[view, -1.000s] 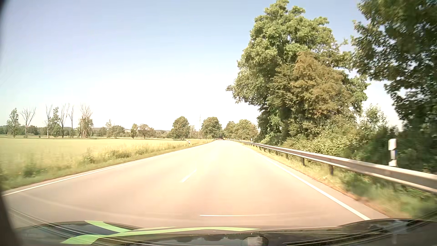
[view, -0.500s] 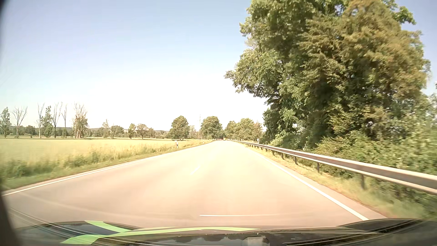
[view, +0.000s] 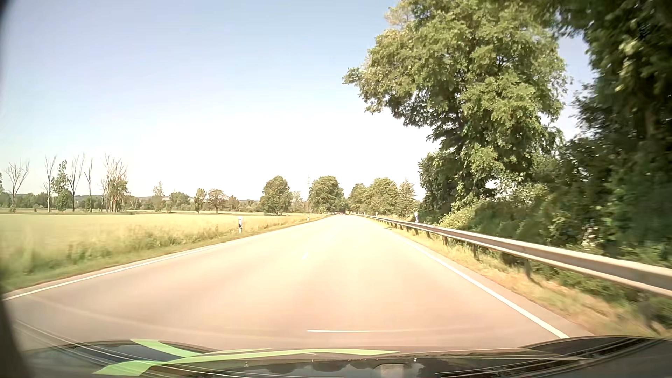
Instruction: Follow the waypoints while adhering to traffic rules and regulations
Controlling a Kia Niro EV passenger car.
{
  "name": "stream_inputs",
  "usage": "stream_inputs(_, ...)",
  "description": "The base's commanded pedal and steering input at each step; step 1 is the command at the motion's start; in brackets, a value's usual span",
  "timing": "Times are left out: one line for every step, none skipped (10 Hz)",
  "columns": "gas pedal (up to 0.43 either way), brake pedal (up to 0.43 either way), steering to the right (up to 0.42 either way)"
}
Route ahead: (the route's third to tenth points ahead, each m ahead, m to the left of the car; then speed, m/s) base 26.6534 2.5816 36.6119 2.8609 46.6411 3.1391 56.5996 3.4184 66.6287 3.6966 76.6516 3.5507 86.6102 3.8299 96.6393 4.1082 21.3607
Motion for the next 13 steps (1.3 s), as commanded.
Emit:
stream_inputs(0.268, 0.000, -0.004)
stream_inputs(0.268, 0.000, -0.004)
stream_inputs(0.268, 0.000, -0.003)
stream_inputs(0.280, 0.000, -0.003)
stream_inputs(0.280, 0.000, -0.003)
stream_inputs(0.280, 0.000, -0.003)
stream_inputs(0.280, 0.000, -0.003)
stream_inputs(0.280, 0.000, -0.004)
stream_inputs(0.280, 0.000, -0.004)
stream_inputs(0.280, 0.000, -0.005)
stream_inputs(0.280, 0.000, -0.006)
stream_inputs(0.280, 0.000, -0.006)
stream_inputs(0.280, 0.000, -0.006)
